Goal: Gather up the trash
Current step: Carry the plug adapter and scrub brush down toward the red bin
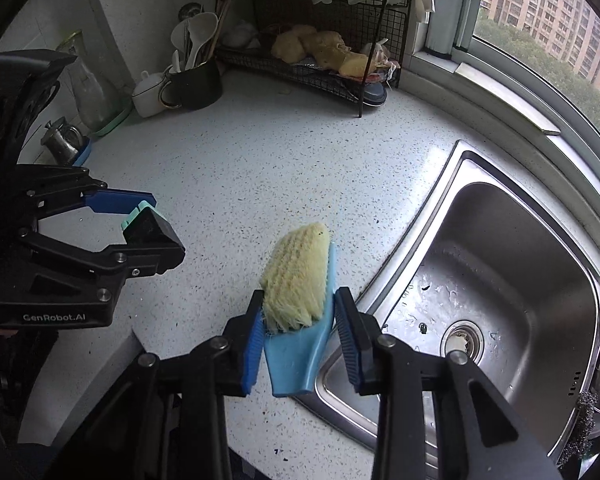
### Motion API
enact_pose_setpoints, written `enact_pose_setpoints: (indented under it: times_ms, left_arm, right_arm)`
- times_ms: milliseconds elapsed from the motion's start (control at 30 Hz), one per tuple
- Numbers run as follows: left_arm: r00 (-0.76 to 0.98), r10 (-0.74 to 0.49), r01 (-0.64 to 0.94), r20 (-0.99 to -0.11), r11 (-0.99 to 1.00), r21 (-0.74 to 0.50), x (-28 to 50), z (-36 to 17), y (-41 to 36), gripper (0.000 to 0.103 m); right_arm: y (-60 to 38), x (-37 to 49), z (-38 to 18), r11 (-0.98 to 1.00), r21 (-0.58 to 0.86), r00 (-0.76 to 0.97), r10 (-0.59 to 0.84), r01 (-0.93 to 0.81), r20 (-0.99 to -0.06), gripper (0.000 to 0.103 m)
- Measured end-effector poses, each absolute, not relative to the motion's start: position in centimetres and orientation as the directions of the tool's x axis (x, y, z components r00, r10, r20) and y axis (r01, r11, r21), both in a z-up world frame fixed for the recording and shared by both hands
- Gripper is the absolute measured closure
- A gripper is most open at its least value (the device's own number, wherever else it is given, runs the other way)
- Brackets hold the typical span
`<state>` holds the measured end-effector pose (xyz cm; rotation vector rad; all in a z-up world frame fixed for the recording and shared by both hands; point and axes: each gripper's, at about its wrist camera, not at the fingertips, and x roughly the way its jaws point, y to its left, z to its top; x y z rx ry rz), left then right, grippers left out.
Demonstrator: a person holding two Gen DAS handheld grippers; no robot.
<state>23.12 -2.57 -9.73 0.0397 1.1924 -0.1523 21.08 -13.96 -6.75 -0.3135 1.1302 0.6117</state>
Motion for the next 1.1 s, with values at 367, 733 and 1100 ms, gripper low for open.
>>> enact_pose_setpoints:
  times_ms: [367, 733, 1100]
  left_arm:
    - [0.393, -0.079, 0.123, -0.916, 0.992, -0.033, 14.1, -8.6, -10.2, 0.050]
    - [0.374, -0.071, 0.109, -0.925, 0.994, -0.032, 5.2, -9.2, -16.7, 0.050]
    - [0.310, -0.096, 0.121, -0.946, 0.991, -0.061, 0.3, -11.6, -19.0, 0.050]
  right_arm:
    - [-19.5, 13.8, -4.5, 0.770, 0.077, 0.319, 0.351, -0.633, -0.880, 0.071]
    - [-24.4, 5.6, -4.4, 0.738, 0.078, 0.293, 0.359, -0.670, -0.886, 0.071]
    - [-25.1, 0.6, -6.9, 0.732, 0.123, 0.212, 0.348, -0.670, -0.913, 0.071]
